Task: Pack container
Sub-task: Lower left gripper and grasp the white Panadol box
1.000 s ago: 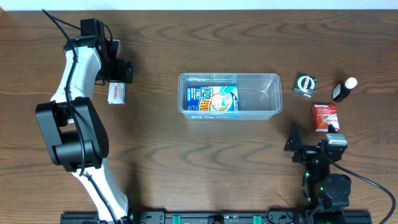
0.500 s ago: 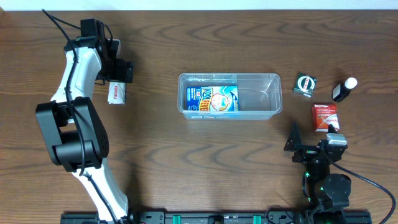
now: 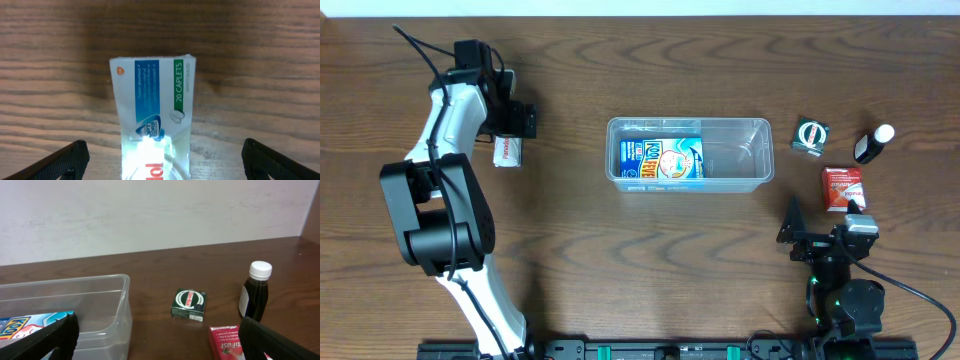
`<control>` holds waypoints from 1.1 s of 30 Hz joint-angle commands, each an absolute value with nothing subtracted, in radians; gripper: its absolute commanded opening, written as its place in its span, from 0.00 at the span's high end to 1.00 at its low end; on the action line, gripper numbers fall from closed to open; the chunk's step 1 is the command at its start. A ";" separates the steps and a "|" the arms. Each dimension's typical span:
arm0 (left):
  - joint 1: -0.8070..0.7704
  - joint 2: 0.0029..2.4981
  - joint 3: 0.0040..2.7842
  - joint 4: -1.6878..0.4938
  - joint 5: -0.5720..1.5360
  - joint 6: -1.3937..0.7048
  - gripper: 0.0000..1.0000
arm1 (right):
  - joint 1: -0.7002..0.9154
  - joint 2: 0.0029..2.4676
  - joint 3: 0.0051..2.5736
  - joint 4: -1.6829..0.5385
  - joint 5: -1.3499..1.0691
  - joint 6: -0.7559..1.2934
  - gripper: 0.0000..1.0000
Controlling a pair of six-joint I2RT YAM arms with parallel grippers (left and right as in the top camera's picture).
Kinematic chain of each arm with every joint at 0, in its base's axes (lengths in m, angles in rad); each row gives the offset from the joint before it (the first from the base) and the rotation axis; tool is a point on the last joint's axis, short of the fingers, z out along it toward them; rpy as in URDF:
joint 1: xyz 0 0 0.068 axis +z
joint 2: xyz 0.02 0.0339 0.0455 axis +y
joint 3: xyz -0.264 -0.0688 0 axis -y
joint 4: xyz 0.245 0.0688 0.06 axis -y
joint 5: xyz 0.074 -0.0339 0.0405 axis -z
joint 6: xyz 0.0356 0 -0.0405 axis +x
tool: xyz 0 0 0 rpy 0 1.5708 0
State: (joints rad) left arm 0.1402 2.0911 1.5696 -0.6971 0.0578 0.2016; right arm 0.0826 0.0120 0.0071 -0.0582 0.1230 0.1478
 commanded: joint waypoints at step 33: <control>0.146 2.136 1.490 -0.604 0.068 0.181 0.18 | 0.070 0.006 0.006 -0.062 0.120 0.137 0.01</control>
State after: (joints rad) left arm 0.1402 2.1242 1.4971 -0.6018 0.0620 0.1802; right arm 0.0826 0.0120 0.0071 -0.0578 0.1230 0.1482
